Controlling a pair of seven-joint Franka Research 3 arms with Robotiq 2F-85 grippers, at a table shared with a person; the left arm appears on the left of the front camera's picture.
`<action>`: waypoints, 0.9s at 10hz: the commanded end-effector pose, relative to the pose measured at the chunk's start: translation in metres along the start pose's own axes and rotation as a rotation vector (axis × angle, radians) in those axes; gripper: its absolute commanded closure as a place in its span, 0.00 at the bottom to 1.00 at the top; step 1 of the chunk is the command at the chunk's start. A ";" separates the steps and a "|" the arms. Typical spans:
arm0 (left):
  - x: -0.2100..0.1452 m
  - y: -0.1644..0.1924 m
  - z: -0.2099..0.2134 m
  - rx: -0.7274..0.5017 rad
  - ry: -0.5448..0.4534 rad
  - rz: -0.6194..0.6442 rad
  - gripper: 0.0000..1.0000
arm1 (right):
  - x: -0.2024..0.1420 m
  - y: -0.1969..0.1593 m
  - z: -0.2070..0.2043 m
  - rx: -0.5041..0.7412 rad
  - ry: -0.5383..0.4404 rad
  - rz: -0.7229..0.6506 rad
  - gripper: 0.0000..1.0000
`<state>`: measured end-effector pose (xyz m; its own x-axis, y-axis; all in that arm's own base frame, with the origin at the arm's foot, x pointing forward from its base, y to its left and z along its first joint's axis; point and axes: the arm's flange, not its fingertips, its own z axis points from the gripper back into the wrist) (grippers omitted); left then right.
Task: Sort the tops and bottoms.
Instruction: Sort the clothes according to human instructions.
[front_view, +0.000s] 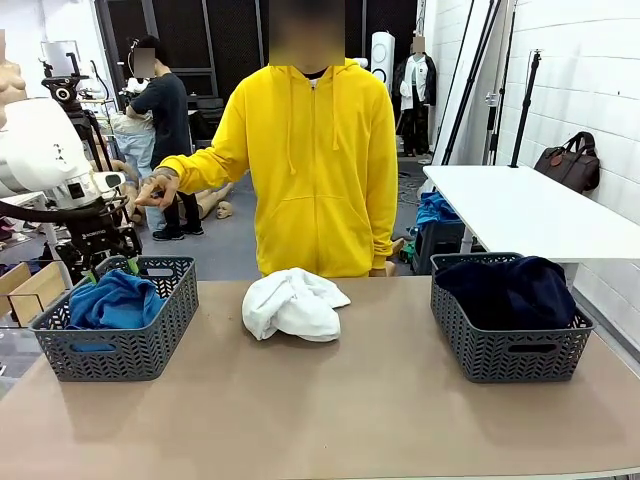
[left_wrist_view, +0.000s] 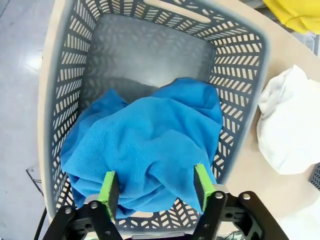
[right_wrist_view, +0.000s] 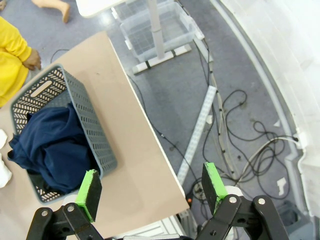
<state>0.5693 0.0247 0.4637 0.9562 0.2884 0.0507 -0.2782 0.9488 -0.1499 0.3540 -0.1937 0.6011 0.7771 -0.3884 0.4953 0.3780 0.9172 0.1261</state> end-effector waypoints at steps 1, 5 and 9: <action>-0.011 0.005 0.007 -0.013 -0.021 -0.032 0.00 | -0.002 0.001 0.000 -0.009 0.008 0.003 0.00; -0.017 0.015 0.037 -0.033 -0.065 -0.042 0.00 | -0.002 0.001 0.000 -0.009 0.008 0.003 0.00; -0.019 0.026 0.066 -0.034 -0.126 -0.119 0.00 | -0.002 0.001 0.000 -0.009 0.008 0.003 0.00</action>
<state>0.5434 0.0510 0.5266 0.9536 0.2466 0.1726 -0.2186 0.9616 -0.1657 0.3540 -0.1937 0.6011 0.7771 -0.3884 0.4953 0.3781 0.9171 0.1261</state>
